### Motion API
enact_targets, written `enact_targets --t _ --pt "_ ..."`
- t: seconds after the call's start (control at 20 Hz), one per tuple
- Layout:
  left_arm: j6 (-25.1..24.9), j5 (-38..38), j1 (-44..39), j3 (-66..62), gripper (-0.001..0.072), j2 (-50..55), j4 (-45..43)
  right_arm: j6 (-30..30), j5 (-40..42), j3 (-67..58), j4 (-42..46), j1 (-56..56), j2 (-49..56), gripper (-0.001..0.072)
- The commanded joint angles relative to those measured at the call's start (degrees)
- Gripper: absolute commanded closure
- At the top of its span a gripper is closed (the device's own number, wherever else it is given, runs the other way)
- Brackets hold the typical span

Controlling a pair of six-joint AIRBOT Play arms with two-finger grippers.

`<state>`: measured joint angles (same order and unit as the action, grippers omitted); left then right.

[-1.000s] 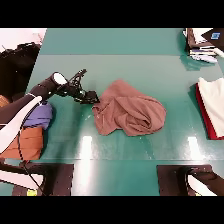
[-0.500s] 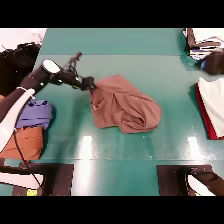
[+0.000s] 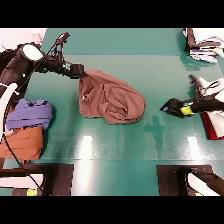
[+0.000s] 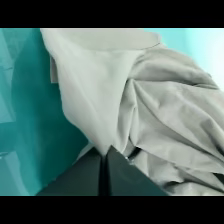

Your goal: Fold the shirts.

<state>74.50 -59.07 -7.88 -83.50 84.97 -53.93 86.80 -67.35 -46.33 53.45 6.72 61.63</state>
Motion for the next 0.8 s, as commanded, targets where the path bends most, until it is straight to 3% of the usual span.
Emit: enact_targets --t 0.0,0.3,0.35,0.4,0.45,0.6,0.75 --pt "0.0 -0.4 0.1 -0.2 0.0680 -0.2 -1.6 -7.7 8.5 4.7 -15.1 3.6 7.7 0.0230" --pt "0.0 -0.8 0.1 -0.2 0.0680 -0.2 -1.9 -10.4 12.3 -5.0 -17.7 9.2 19.8 0.0285" --pt "0.0 -1.1 0.1 -0.2 0.0680 -0.2 -1.9 -10.5 12.3 -6.8 -17.7 9.2 20.8 0.0342" --pt "0.0 -1.5 0.1 -0.2 0.0680 -0.2 -1.9 -11.0 12.2 -8.6 -17.6 9.2 21.5 0.0545" --pt "0.0 -2.0 0.1 -0.3 0.0680 -0.3 -1.9 -12.1 12.3 -10.1 -17.1 9.2 21.8 0.0702" --pt "0.2 -1.8 0.2 -1.5 0.0681 -3.0 -3.4 -12.3 10.5 -15.5 -12.3 7.6 19.2 0.0699" --pt "0.5 -1.6 0.4 -8.4 0.0681 -10.4 -7.1 -12.2 7.1 -23.2 -6.4 4.3 10.3 0.0700"
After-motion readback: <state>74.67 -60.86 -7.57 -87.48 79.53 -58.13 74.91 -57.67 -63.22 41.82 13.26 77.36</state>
